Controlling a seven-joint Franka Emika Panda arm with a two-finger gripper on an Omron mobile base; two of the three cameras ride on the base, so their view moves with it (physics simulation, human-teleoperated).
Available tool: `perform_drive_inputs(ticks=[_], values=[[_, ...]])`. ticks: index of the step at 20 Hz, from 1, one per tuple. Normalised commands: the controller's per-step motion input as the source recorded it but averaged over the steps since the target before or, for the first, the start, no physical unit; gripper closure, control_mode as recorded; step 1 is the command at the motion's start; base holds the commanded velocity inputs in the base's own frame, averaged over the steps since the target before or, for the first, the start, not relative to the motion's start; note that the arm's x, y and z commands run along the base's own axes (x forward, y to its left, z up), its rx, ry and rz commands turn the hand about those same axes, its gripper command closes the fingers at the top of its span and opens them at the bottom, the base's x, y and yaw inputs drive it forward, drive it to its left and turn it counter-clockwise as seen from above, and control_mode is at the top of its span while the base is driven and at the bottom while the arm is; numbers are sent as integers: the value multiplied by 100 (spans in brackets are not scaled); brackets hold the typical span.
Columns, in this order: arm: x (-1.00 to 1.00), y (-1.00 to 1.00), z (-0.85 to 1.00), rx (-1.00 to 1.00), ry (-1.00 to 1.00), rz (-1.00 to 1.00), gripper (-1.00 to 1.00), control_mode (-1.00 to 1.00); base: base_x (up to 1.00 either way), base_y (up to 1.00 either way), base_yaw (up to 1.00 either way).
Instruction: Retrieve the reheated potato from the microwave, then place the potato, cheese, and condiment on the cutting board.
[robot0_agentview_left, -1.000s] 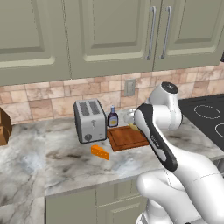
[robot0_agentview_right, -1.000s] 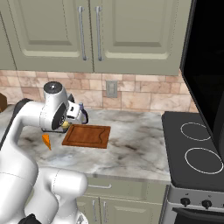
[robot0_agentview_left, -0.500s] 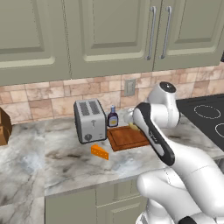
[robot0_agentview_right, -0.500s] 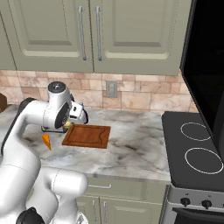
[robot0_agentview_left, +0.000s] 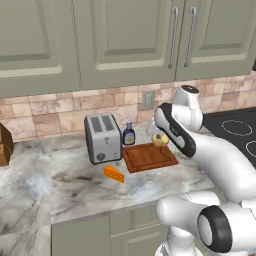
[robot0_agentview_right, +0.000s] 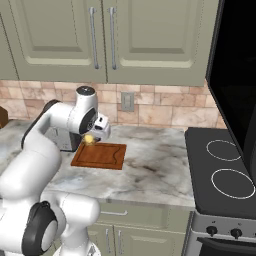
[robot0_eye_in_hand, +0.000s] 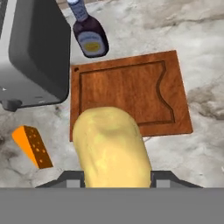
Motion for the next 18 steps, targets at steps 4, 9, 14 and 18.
perform_drive_inputs(ticks=[4, 9, 14, 18], values=[[20, -30, -25, -10, 0, 0, 100, -100, 0, 0, 0], [31, -21, -30, -13, 0, 0, 100, -100, 0, 0, 0], [34, -16, -33, -7, 0, 0, 100, -100, 0, 0, 0], [43, -20, -32, 0, 3, 0, 100, -100, 0, 0, 0]])
